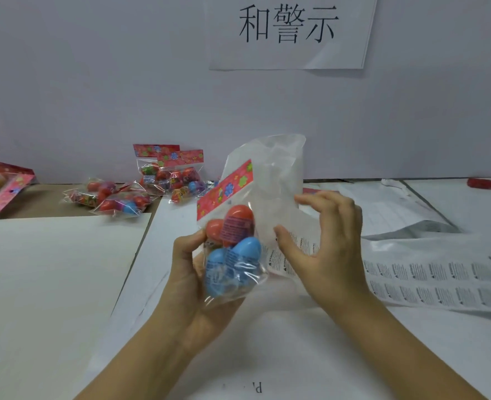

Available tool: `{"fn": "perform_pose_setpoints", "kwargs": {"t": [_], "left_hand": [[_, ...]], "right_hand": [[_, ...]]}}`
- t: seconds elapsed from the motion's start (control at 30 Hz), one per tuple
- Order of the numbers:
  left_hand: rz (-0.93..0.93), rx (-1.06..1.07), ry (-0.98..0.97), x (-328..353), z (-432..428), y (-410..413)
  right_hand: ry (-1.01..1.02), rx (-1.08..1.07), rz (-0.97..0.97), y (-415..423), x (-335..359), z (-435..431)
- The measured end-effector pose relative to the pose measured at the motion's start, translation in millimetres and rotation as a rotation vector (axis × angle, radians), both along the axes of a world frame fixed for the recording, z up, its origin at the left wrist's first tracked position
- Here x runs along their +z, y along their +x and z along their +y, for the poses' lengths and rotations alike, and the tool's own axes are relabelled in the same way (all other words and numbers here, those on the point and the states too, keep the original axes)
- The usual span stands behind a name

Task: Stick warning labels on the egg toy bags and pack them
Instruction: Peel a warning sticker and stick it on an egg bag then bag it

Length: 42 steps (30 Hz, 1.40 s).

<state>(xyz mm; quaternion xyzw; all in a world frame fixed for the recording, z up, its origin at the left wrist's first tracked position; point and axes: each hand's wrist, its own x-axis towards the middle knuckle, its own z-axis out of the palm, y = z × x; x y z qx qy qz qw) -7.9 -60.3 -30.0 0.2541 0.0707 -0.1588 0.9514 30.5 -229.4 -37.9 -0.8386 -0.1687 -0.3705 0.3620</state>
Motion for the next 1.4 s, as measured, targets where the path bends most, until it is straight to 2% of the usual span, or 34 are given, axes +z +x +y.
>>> {"fn": "perform_pose_setpoints", "kwargs": {"t": [0.07,0.17,0.3,0.5,0.7,0.87,0.93,1.07,1.3,1.4], "left_hand": [[-0.036,0.019,-0.025,2.2,1.9,1.9],[-0.044,0.063,-0.04,1.3,5.1,4.1],[-0.03,0.059,-0.056,-0.8,4.1,3.5],[-0.025,0.066,0.004,-2.9,1.1,0.1],[-0.069,0.055,0.097,0.7,4.0,-2.2],[-0.052,0.049,0.051,2.5,0.6,-5.2],[-0.059,0.047,0.062,2.9,0.7,-6.7],[-0.077,0.022,0.088,4.9,0.5,-8.3],[-0.066,0.024,0.054,11.0,-6.9,-12.2],[-0.051,0.013,0.017,12.3,-7.1,-12.6]], "right_hand": [[-0.006,0.054,0.047,-3.6,-0.4,2.5],[0.02,0.151,0.286,-9.8,-3.2,12.3],[0.165,0.21,0.386,-11.3,-8.7,17.2],[0.115,0.212,0.368,-15.0,-11.9,21.3],[0.102,0.206,0.181,-14.7,-10.7,21.0],[0.137,0.231,0.046,-15.5,-9.3,21.4],[0.156,0.273,0.113,-15.2,-6.4,20.4],[0.227,0.39,0.369,-11.0,-1.5,14.5],[0.353,0.395,0.323,-9.9,0.6,12.9],[0.435,0.382,0.367,-11.5,0.5,15.3]]}}
